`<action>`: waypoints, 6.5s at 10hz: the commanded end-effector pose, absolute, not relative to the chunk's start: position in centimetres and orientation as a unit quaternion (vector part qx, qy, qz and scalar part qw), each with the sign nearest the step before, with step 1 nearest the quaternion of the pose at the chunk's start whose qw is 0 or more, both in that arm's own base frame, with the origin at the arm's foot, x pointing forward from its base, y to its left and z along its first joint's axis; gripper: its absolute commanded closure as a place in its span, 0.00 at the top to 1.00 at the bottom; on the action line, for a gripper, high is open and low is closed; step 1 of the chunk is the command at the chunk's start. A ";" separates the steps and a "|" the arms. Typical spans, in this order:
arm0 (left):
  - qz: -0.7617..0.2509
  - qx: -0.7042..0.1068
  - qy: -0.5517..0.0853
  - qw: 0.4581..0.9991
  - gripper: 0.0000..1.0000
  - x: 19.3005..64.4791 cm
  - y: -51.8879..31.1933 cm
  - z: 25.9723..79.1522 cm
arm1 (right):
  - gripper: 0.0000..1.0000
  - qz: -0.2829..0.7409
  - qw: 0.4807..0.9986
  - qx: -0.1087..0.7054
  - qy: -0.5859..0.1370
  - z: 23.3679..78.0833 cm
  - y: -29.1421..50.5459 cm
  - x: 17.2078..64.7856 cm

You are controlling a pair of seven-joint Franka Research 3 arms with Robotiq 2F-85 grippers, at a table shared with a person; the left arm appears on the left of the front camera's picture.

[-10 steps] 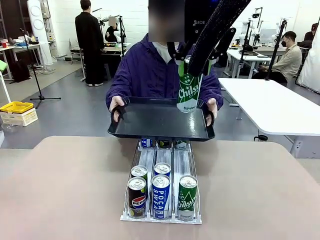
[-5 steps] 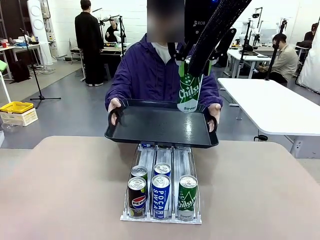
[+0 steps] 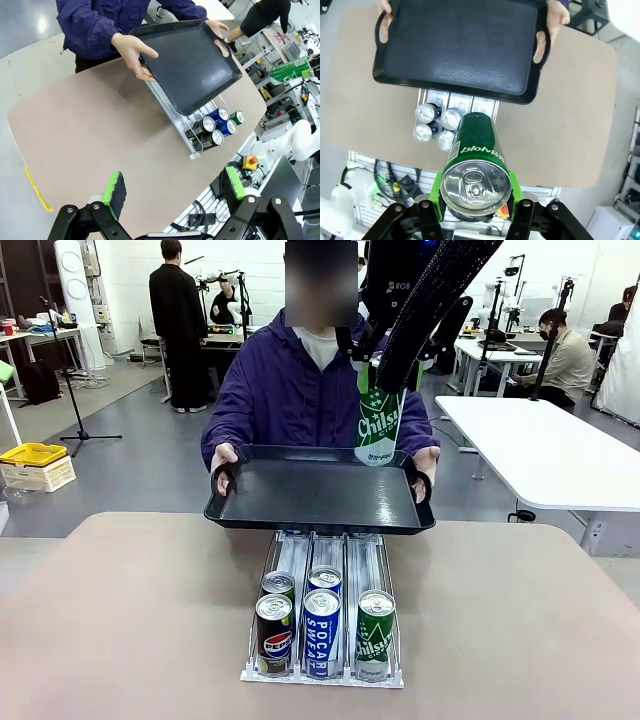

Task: Retrieve and hand over the desired beverage to the person.
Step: Place the picked can on the Handle tray extended by the person.

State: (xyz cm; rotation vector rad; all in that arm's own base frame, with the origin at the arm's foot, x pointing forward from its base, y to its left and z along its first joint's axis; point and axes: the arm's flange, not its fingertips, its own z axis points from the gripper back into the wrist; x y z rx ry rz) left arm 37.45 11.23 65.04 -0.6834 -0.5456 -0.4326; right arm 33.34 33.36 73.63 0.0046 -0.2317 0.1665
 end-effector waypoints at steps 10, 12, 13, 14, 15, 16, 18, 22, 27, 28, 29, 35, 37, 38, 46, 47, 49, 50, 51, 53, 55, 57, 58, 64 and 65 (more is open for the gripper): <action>-0.214 -0.335 -0.267 0.878 1.00 37.4 11.2 65.1 | 0.57 0.099 0.986 -0.002 -0.133 71.8 34.2 44.0; -0.214 -0.335 -0.267 0.878 1.00 37.4 11.2 65.1 | 0.57 0.101 0.988 0.025 -0.114 70.2 33.7 48.0; -0.214 -0.335 -0.267 0.878 1.00 37.4 11.2 65.1 | 0.57 0.100 0.989 0.035 -0.102 69.4 33.4 49.4; -0.214 -0.335 -0.267 0.878 1.00 37.4 11.2 65.1 | 0.57 0.097 0.991 0.044 -0.086 68.5 33.2 50.7; -0.214 -0.335 -0.267 0.878 1.00 37.4 11.2 65.1 | 0.57 0.095 0.992 0.049 -0.062 67.3 33.0 52.0; -0.214 -0.335 -0.267 0.878 1.00 37.4 11.2 65.1 | 0.57 0.095 0.993 0.046 -0.050 66.4 33.2 52.4; -0.214 -0.335 -0.267 0.878 1.00 37.4 11.2 65.1 | 0.57 0.098 0.994 0.038 -0.029 64.7 33.6 53.0; -0.214 -0.335 -0.267 0.878 1.00 37.4 11.2 65.1 | 0.57 0.096 0.995 0.016 0.006 62.1 34.1 53.9; -0.214 -0.335 -0.267 0.878 1.00 37.4 11.2 65.1 | 1.00 0.114 0.993 0.009 0.016 62.0 34.2 53.9; -0.214 -0.335 -0.267 0.878 1.00 37.4 11.2 65.1 | 1.00 0.116 0.993 0.007 0.016 62.0 34.3 53.8; -0.214 -0.335 -0.267 0.878 1.00 37.4 11.2 65.1 | 1.00 0.117 0.993 0.007 0.016 62.0 34.3 53.9; -0.214 -0.335 -0.267 0.878 1.00 37.4 11.2 65.1 | 1.00 0.118 0.993 0.024 0.008 63.3 33.8 52.2; -0.214 -0.335 -0.267 0.878 1.00 37.4 11.2 65.1 | 1.00 0.092 0.995 0.021 -0.017 67.4 32.0 46.8; -0.214 -0.335 -0.267 0.878 1.00 37.4 11.2 65.1 | 1.00 0.086 0.996 0.018 -0.031 68.8 30.7 44.0; -0.214 -0.335 -0.267 0.878 1.00 37.4 11.2 65.1 | 1.00 0.066 0.993 0.057 -0.075 68.0 19.8 34.6; -0.214 -0.335 -0.267 0.878 1.00 37.4 11.2 65.1 | 1.00 0.066 0.994 0.059 -0.070 67.5 19.3 34.5; -0.214 -0.335 -0.267 0.878 1.00 37.4 11.2 65.1 | 1.00 0.057 0.995 0.039 -0.070 68.3 19.7 34.8; -0.214 -0.335 -0.267 0.878 1.00 37.4 11.2 65.1 | 1.00 0.057 0.995 0.039 -0.070 68.3 19.7 34.8; -0.214 -0.335 -0.267 0.878 1.00 37.4 11.2 65.1 | 1.00 0.057 0.995 0.039 -0.070 68.3 19.7 34.8; -0.214 -0.335 -0.267 0.878 1.00 37.4 11.2 65.1 | 1.00 0.057 0.995 0.039 -0.070 68.3 19.7 34.8; -0.214 -0.335 -0.267 0.878 1.00 37.4 11.2 65.1 | 1.00 0.057 0.995 0.039 -0.070 68.3 19.7 34.8; -0.214 -0.335 -0.267 0.878 1.00 37.4 11.2 65.1 | 1.00 0.152 0.974 0.146 -0.086 69.9 16.6 33.8; -0.214 -0.335 -0.267 0.878 1.00 37.4 11.2 65.1 | 1.00 0.221 0.938 0.249 -0.102 71.5 12.5 32.6; -0.214 -0.335 -0.267 0.878 1.00 37.4 11.2 65.1 | 1.00 0.192 0.851 0.402 -0.279 70.1 -8.7 29.3; -0.214 -0.335 -0.267 0.878 1.00 37.4 11.2 65.1 | 1.00 0.172 0.858 0.394 -0.280 69.5 -10.0 29.1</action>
